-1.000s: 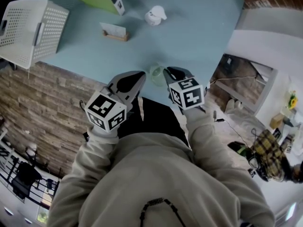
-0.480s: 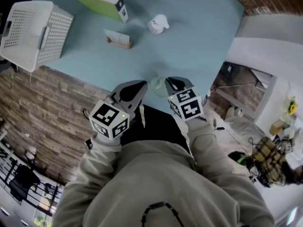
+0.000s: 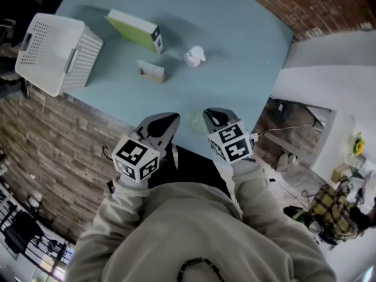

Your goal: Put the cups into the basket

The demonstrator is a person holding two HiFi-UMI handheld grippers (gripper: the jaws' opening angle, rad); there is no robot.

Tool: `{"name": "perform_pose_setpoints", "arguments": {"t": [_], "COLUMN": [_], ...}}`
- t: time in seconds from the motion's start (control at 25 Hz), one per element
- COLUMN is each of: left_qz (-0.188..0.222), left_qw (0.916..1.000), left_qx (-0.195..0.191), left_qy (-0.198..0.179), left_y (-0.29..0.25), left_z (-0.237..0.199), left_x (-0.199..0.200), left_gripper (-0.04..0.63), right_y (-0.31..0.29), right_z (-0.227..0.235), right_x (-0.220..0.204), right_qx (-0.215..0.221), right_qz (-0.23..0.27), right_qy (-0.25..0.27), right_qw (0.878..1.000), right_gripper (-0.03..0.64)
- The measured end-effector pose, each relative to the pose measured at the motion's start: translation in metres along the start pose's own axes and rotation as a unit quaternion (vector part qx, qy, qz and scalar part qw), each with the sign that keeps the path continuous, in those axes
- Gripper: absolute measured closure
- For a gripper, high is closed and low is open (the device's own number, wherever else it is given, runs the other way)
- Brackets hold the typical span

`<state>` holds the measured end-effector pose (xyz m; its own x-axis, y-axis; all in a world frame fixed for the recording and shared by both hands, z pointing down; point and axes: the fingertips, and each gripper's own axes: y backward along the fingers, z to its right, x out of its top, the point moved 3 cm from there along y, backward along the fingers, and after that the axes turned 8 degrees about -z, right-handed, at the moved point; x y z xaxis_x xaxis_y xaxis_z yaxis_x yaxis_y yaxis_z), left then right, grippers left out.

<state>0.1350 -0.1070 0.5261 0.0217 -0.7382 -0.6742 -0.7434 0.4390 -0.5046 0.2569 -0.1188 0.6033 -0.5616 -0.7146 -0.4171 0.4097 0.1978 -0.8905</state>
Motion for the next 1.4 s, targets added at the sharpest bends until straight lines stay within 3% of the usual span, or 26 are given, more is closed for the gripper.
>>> {"name": "perform_pose_setpoints", "arguments": {"t": [0.32, 0.56, 0.96, 1.16, 1.4], "left_qz": [0.057, 0.1, 0.131, 0.133, 0.154], "left_qw": [0.997, 0.9924, 0.9839, 0.9837, 0.984], "left_qx": [0.012, -0.012, -0.03, -0.027, -0.013], "left_qy": [-0.05, -0.072, -0.118, -0.118, -0.089], "left_y": [0.041, 0.065, 0.074, 0.069, 0.089], "left_z": [0.017, 0.039, 0.061, 0.067, 0.06], "left_x": [0.057, 0.099, 0.147, 0.149, 0.141], "left_gripper": [0.598, 0.6, 0.6, 0.6, 0.6], "right_y": [0.061, 0.114, 0.169, 0.177, 0.159], "right_z": [-0.002, -0.01, 0.002, -0.002, -0.031], "right_x": [0.068, 0.11, 0.137, 0.137, 0.154], "right_qx": [-0.013, -0.021, -0.062, -0.057, -0.026], "right_qz": [0.062, 0.105, 0.132, 0.136, 0.139], "right_qy": [0.046, 0.073, 0.091, 0.102, 0.137], "right_qw": [0.997, 0.992, 0.985, 0.984, 0.98], "right_gripper": [0.586, 0.586, 0.586, 0.586, 0.586]}}
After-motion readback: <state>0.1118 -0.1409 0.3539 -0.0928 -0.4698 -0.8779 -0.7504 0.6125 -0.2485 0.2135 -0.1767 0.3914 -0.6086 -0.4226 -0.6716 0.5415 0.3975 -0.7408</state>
